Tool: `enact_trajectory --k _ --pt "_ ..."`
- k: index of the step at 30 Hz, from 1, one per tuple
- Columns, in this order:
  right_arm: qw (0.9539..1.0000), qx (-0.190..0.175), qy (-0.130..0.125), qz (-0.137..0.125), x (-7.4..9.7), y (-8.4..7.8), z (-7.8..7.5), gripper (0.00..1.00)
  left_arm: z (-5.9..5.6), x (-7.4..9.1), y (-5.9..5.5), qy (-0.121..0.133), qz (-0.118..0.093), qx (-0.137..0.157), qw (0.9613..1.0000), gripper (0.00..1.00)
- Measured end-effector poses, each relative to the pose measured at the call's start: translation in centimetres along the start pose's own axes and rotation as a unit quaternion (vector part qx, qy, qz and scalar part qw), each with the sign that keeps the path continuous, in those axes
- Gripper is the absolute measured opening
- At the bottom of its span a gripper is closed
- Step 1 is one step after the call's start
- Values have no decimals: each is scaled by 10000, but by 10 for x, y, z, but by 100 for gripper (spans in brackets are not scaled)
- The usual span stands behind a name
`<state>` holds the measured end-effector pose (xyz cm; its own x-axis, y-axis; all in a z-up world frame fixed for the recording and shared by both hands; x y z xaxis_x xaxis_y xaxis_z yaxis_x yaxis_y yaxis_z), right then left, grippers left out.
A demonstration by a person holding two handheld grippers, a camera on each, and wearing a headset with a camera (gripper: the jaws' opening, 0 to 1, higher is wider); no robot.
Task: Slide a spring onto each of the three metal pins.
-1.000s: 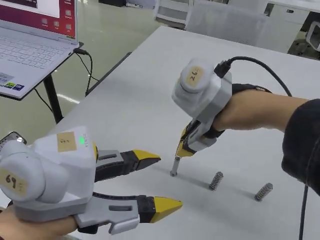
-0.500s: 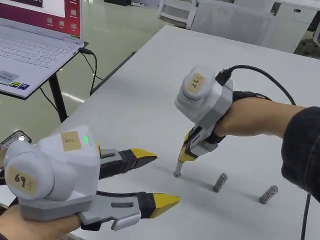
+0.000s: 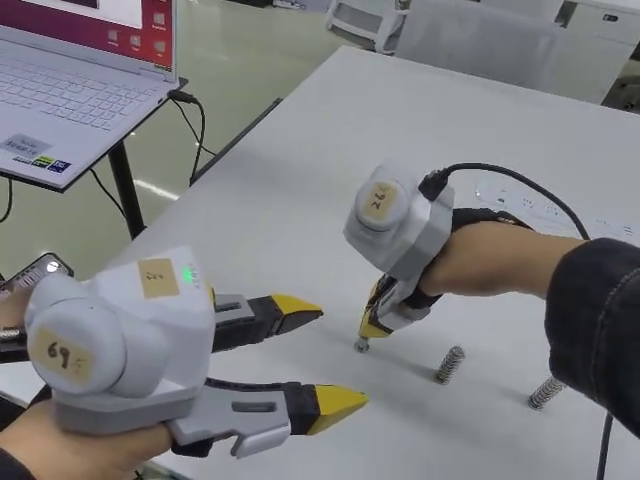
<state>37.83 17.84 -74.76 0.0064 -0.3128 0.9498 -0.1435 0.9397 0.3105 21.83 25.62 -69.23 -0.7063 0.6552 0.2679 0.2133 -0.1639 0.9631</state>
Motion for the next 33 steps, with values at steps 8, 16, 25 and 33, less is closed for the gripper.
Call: enact_trajectory --k 8,16,25,33 --pt "10000 -3 -40 73 -12 -5 2 8 0 0 -1 0 46 -49 10000 42" --pt "10000 -40 -65 37 -14 -5 3 9 -1 -1 -1 -15 83 -79 9999 42" --pt "9997 -106 -136 -180 -4 -7 3 20 -2 -1 -2 -27 116 -85 9999 42" --pt "9977 -309 -282 -526 18 -17 2 25 -3 -3 -3 -53 195 -126 9997 42"
Point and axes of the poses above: the centre of the closed fingertips' face, and the gripper's own axes: x roughly backward along the fingers, z roughly to its left, y roughly out of its top, the point moved 9 cm from there along x, roughly backward along the fingers, and after that the axes turned 1 degree about -z, right-handed, at the moved point
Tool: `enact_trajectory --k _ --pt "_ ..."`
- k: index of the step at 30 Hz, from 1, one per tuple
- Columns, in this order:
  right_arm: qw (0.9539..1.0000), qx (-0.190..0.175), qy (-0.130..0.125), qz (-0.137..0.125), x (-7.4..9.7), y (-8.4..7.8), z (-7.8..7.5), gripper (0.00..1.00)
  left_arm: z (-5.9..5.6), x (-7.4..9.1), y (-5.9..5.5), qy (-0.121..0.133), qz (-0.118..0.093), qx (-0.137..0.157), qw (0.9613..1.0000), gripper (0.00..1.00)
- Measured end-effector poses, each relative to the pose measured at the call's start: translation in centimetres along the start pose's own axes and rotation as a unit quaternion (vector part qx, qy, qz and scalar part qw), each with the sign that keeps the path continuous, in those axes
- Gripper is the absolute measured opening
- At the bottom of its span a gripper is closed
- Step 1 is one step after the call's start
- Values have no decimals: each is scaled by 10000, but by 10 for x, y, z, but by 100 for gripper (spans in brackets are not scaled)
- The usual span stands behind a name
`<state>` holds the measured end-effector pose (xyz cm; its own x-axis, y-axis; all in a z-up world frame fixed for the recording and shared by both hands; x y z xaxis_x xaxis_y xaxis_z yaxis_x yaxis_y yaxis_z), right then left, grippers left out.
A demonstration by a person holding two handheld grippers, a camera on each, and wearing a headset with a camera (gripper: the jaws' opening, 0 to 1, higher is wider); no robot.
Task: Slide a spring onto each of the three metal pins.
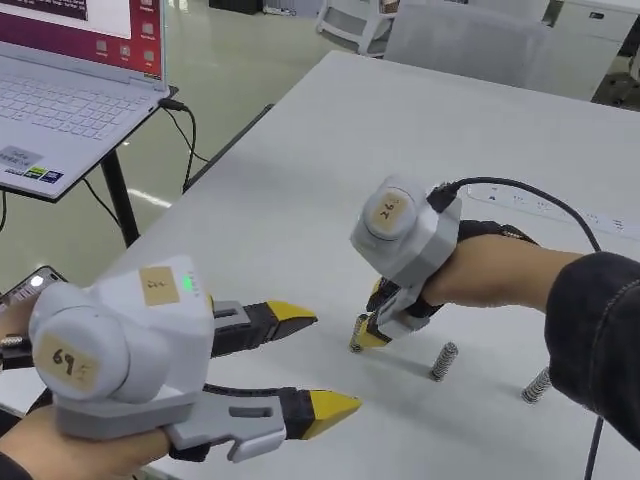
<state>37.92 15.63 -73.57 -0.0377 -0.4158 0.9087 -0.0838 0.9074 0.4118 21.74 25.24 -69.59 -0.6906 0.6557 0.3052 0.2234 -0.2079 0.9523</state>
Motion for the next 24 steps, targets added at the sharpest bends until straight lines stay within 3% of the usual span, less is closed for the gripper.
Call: enact_trajectory --k 10,18,24 --pt "9965 -389 -291 -681 45 -17 -1 29 -1 -1 -2 -21 124 -55 9999 42" --pt "9866 -735 -679 -1286 89 -48 4 32 -1 -3 -2 -58 154 -1 9999 43" --pt "9777 -1047 -954 -1550 112 -79 17 33 1 -2 0 -87 76 113 9999 44"
Point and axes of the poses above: the centre of the closed fingertips' face, and the gripper's own axes: x roughly backward along the fingers, z roughly to its left, y roughly out of its top, the point moved 9 cm from there along x, roughly backward along the fingers, and after that the axes turned 1 degree about -z, right-handed, at the moved point
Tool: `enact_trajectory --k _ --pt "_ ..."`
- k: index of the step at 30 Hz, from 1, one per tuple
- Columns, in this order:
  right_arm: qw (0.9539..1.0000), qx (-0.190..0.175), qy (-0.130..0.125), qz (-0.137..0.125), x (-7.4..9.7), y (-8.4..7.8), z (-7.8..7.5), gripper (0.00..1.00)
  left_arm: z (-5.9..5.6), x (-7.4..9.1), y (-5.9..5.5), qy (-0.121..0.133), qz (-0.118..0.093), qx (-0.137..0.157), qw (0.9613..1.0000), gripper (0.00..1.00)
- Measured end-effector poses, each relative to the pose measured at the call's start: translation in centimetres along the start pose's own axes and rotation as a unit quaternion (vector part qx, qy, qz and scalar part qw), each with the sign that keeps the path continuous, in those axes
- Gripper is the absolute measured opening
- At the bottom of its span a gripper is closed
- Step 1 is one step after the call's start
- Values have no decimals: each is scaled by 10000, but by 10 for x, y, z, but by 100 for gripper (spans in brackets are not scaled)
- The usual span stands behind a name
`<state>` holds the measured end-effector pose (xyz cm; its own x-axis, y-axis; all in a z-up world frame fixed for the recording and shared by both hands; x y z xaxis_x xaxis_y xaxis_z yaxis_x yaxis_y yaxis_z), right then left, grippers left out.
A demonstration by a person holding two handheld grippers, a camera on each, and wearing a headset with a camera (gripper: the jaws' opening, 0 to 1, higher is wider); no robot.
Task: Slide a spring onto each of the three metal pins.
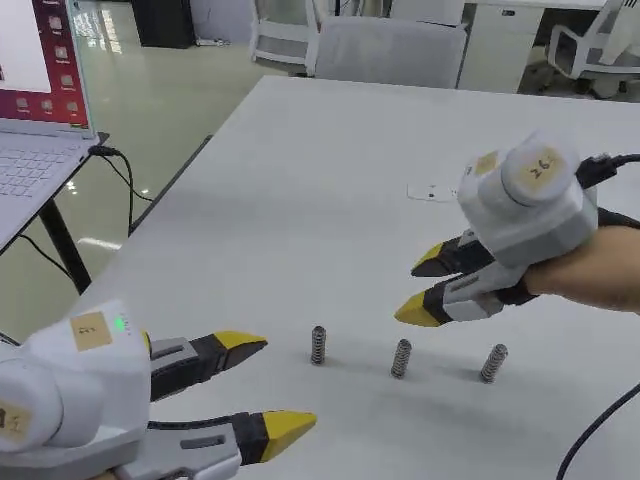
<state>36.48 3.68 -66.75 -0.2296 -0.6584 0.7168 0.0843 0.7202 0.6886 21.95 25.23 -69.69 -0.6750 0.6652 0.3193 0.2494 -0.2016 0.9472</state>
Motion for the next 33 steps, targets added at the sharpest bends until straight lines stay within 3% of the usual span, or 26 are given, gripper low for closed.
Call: enact_trajectory --k 9,15,19,22,25,28,33 --pt "9985 -355 -346 -238 36 -39 13 36 1 -3 7 -230 -1 -52 9997 46" --pt "9953 -665 -511 -477 46 -61 25 37 4 -2 16 -439 83 -305 9985 46" --pt "9916 -897 -606 -702 51 -72 31 37 13 1 21 -454 100 -407 9981 47" --pt "9877 -1094 -708 -869 55 -84 35 38 20 2 19 -374 59 -369 9986 47" --pt "9865 -1178 -726 -870 56 -94 38 39 25 -1 15 -244 -92 -153 9995 48" --pt "9847 -1262 -793 -903 58 -104 42 40 26 -5 9 -215 -224 78 9995 49" --pt "9813 -1369 -885 -1020 61 -113 47 44 23 -9 -1 -212 -171 188 9995 51"
Point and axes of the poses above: the centre of the closed fingertips' face, and the gripper's own axes: x roughly backward along the fingers, z roughly to its left, y roughly out of its top, the point moved 9 cm from there along x, roughly backward along the fingers, and after that the axes turned 1 degree about -z, right-handed, at the moved point
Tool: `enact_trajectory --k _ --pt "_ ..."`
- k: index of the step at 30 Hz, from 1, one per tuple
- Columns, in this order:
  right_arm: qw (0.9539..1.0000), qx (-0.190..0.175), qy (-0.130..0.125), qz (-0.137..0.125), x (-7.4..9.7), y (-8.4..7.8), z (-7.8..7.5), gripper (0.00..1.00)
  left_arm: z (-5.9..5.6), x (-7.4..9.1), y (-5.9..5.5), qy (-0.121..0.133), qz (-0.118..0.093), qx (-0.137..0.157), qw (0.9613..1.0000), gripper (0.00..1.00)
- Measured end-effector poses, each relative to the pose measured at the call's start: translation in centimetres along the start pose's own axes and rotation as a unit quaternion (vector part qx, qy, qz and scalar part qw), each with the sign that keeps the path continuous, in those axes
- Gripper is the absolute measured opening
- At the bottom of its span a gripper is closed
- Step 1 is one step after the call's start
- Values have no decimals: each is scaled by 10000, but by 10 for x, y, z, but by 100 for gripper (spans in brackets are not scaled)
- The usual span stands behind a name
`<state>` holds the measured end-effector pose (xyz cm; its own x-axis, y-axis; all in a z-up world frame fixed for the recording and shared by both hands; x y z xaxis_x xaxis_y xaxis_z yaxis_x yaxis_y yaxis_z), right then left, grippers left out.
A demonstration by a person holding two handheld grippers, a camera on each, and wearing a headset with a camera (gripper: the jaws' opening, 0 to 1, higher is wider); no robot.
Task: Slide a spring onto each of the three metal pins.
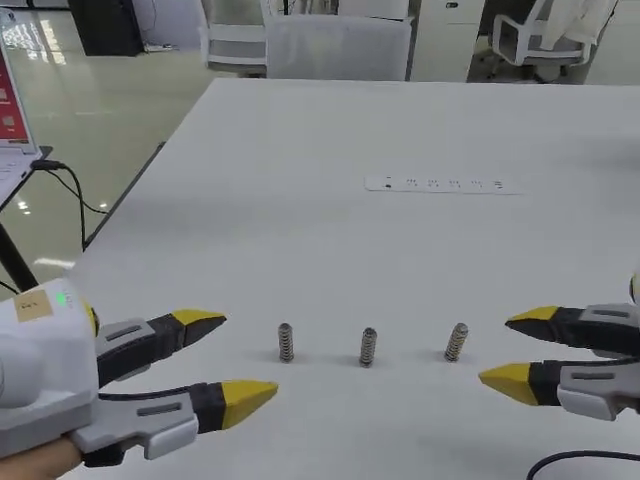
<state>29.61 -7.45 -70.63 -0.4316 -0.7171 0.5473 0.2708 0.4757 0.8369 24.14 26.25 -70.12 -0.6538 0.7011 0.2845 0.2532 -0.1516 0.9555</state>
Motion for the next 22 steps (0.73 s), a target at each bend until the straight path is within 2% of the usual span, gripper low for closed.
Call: enact_trajectory --k 9,12,22 --pt "9998 -34 -109 -156 -1 -10 3 49 -5 -3 -7 -24 -39 112 9999 56" --pt "9997 -76 -139 -168 -1 -13 2 52 -3 -4 -13 -9 16 140 9999 58" --pt "9995 -141 -159 -239 -3 -19 4 64 -1 -3 -17 62 36 269 9996 61"
Point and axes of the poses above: the centre of the closed fingertips' face, and the gripper's own axes: x roughly backward along the fingers, z roughly to its left, y roughly out of its top, the point moved 9 cm from there along x, roughly backward along the fingers, and after that the axes turned 1 degree about -z, right-handed, at the moved point
